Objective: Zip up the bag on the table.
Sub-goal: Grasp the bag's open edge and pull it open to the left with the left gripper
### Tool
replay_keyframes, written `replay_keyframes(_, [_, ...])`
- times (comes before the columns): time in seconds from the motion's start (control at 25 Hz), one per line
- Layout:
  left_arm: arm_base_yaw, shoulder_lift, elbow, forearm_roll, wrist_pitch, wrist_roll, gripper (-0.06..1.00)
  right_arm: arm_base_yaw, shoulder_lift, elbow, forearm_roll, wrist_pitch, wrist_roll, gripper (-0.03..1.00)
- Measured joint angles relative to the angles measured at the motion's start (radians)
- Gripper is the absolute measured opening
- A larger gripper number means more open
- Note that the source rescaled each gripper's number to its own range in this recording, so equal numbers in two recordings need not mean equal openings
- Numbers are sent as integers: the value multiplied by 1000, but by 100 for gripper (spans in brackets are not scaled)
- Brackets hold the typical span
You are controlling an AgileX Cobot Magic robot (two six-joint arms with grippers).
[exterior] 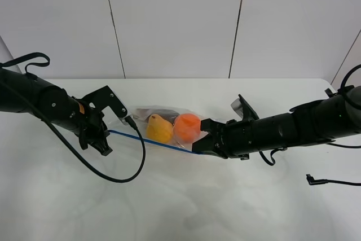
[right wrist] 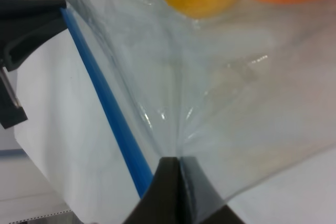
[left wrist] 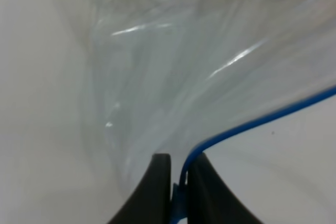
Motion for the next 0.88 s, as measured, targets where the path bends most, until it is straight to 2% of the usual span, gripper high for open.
replay_keyframes(0.12, [8,0,0,7,0,4,0,0,0,0,0,0,0,0])
replay_keyframes(0.4, [23,0,0,83,25,4,0,0,0,0,-5,-2,0,0])
replay_keyframes(0.88, [23,0,0,90,22,-57,2,0,0,0,-9,-8,0,0])
